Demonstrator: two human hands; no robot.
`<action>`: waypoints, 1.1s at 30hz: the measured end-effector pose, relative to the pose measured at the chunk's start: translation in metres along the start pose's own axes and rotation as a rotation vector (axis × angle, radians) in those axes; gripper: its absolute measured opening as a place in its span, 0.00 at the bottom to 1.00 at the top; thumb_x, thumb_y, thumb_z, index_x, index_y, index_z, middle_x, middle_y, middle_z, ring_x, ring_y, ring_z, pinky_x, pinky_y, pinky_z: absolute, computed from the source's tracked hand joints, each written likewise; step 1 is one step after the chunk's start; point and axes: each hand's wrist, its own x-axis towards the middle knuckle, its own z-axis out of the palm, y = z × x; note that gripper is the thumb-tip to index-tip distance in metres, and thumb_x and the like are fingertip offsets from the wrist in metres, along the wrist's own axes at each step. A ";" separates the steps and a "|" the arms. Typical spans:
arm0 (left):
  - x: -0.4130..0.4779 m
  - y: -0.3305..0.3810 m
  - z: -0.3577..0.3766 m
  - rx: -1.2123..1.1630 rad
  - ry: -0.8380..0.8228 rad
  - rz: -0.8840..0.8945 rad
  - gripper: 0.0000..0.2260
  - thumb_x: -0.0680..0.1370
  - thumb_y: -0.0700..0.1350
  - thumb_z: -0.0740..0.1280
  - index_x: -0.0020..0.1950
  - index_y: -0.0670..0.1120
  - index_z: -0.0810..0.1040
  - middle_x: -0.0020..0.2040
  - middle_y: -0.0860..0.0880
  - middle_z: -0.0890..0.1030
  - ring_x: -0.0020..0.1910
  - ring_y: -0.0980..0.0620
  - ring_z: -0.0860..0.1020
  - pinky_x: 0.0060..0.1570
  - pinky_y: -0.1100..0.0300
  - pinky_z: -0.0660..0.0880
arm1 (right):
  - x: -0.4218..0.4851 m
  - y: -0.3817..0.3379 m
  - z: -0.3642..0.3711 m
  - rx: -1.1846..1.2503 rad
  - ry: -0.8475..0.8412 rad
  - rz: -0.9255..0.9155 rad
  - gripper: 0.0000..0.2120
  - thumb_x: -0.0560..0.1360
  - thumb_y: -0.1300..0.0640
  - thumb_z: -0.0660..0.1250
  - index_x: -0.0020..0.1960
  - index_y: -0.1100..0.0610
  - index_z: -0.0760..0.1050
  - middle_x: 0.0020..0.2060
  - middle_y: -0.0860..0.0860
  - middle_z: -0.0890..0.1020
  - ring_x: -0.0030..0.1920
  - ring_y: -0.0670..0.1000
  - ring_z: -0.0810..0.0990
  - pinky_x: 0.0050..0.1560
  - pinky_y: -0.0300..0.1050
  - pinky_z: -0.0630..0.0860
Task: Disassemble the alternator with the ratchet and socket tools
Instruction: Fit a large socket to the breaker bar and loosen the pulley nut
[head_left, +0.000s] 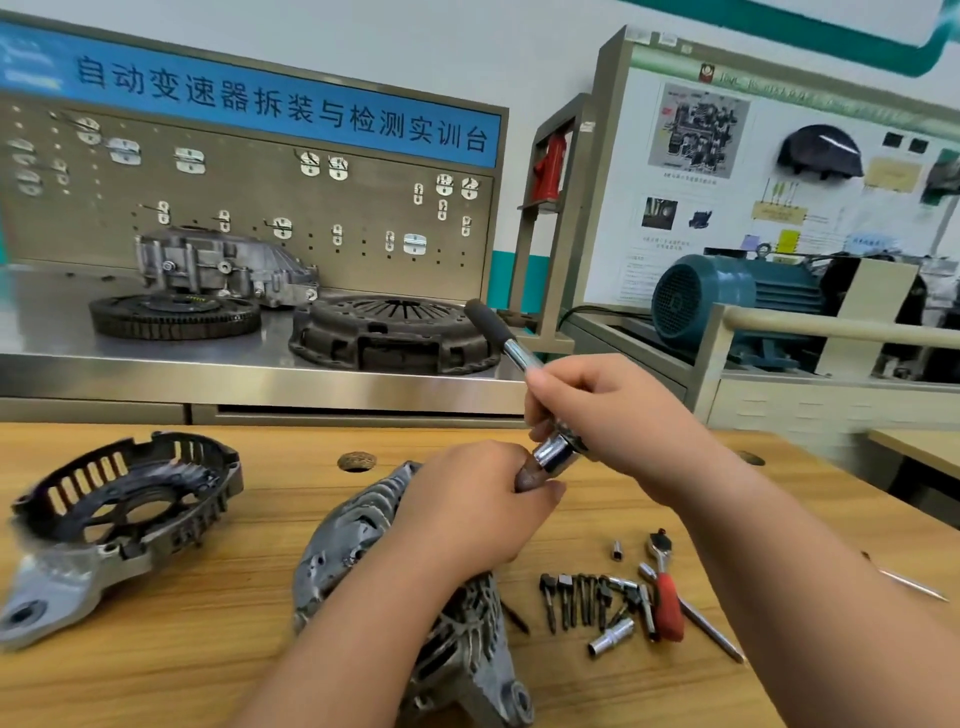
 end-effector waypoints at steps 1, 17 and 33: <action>0.001 0.000 0.000 0.000 -0.006 -0.003 0.19 0.75 0.60 0.63 0.30 0.50 0.67 0.30 0.52 0.76 0.34 0.52 0.74 0.30 0.60 0.65 | -0.001 0.004 -0.001 0.058 -0.017 -0.034 0.15 0.80 0.54 0.62 0.38 0.54 0.81 0.38 0.54 0.82 0.40 0.49 0.81 0.37 0.40 0.75; -0.003 0.007 0.000 0.166 0.034 0.003 0.21 0.78 0.59 0.59 0.29 0.50 0.63 0.28 0.52 0.69 0.30 0.54 0.67 0.27 0.61 0.60 | 0.014 0.016 0.004 0.626 -0.169 0.051 0.14 0.75 0.65 0.66 0.52 0.50 0.84 0.38 0.52 0.80 0.36 0.51 0.82 0.38 0.43 0.78; -0.006 0.003 -0.001 0.100 0.000 0.018 0.13 0.75 0.61 0.62 0.44 0.53 0.76 0.36 0.54 0.81 0.40 0.56 0.78 0.42 0.56 0.77 | 0.008 0.030 -0.002 0.621 -0.401 -0.425 0.21 0.68 0.65 0.67 0.55 0.45 0.82 0.43 0.50 0.83 0.45 0.48 0.81 0.41 0.43 0.77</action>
